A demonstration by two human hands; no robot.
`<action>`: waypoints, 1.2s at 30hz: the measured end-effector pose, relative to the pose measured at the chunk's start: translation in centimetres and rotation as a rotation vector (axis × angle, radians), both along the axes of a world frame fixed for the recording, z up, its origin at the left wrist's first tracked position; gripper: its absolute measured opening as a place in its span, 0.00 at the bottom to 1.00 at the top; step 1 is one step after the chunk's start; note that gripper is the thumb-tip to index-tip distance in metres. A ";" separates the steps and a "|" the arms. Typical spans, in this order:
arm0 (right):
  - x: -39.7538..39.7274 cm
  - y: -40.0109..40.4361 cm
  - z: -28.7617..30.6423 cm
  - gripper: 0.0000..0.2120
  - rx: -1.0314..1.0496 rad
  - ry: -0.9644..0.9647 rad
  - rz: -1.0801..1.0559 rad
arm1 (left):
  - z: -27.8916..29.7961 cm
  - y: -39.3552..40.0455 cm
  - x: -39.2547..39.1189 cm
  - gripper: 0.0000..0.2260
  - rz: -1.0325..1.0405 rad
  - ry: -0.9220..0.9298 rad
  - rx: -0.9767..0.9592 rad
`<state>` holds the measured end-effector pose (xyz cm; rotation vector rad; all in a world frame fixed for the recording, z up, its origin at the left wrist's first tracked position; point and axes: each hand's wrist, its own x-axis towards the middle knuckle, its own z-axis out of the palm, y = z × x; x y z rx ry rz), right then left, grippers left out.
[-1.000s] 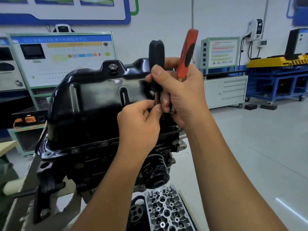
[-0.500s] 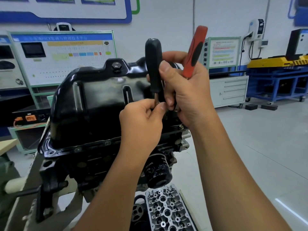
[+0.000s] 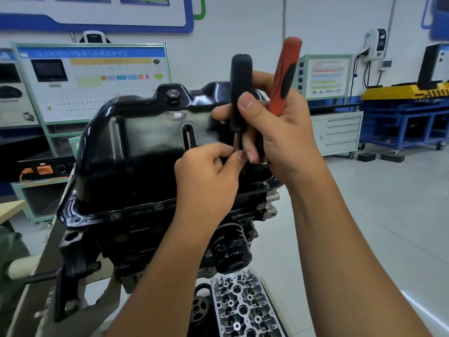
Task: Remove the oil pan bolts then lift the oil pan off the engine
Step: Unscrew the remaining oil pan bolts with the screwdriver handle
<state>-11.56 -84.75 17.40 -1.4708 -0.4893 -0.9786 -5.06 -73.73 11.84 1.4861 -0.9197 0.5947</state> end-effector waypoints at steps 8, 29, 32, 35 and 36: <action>1.1 0.8 0.2 0.15 0.062 -0.112 -0.377 | 0.1 -0.4 -0.5 0.09 0.052 0.019 -0.037; 0.2 1.1 0.2 0.11 0.038 -0.064 -0.161 | 0.4 0.1 -0.1 0.11 0.011 0.011 -0.023; 0.6 1.1 0.1 0.12 0.023 -0.064 -0.279 | 0.4 0.1 -0.2 0.11 0.029 0.000 -0.037; 0.8 1.0 0.2 0.10 0.069 -0.046 -0.220 | 0.5 0.2 0.0 0.10 0.011 0.008 -0.023; 0.7 0.9 0.2 0.09 0.076 -0.035 -0.176 | 0.5 0.3 0.1 0.09 -0.009 0.009 -0.013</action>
